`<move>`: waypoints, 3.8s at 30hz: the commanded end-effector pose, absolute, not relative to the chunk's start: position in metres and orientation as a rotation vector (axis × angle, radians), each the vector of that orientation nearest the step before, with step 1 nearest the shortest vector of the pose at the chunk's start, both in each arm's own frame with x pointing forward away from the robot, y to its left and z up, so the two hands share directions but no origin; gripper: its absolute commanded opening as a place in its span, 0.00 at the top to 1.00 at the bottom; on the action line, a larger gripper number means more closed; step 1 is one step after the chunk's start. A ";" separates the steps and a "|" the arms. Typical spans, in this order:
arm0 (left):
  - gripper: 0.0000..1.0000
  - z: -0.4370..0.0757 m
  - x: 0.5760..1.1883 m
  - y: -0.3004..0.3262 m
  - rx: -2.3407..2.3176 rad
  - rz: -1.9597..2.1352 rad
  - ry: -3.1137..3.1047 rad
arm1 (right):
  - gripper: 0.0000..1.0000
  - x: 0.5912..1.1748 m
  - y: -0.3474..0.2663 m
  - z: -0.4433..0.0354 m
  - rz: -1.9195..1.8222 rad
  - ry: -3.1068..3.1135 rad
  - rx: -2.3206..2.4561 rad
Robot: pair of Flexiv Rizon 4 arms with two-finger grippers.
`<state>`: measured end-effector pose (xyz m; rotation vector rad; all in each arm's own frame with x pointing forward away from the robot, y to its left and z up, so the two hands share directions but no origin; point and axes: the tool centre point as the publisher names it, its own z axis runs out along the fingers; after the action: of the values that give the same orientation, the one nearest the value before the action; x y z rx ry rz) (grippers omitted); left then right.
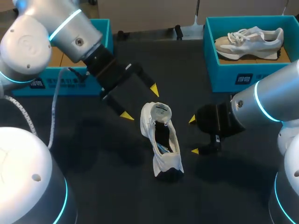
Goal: Take the shoe out of the shoebox, open the shoe tongue, remove and reinsert the insole, then place the shoe into the shoebox
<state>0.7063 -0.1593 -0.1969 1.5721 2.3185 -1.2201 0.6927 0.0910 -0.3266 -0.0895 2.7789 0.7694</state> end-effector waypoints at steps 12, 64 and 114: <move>0.00 -0.197 0.707 -0.160 1.577 -1.217 2.321 | 0.00 0.692 0.091 -0.327 0.772 2.777 -0.091; 0.70 -0.205 0.740 -0.186 2.029 -0.839 2.358 | 0.00 0.676 -0.027 -0.222 0.629 2.954 -0.046; 1.00 -0.277 0.729 -0.215 2.478 -0.366 2.103 | 0.00 0.676 -0.027 -0.222 0.629 2.954 -0.046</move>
<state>0.7359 -0.2079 -0.2740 2.4855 2.0706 -0.3945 0.6769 -0.0273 -0.2212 -0.0475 2.9564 0.6314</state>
